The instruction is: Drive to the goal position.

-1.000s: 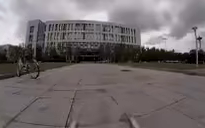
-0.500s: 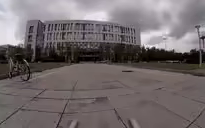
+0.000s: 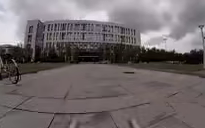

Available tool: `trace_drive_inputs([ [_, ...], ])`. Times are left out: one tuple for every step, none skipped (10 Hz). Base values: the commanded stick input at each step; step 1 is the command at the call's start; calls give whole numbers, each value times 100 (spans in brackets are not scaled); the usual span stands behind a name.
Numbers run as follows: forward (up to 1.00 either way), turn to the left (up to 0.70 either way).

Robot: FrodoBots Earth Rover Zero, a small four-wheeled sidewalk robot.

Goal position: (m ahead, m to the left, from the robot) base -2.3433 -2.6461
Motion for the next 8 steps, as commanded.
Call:
trace_drive_inputs([
  [100, 0],
  [100, 0],
  [100, 0],
  [100, 0],
  [100, 0],
  [100, 0],
  [100, 0],
  [100, 0],
])
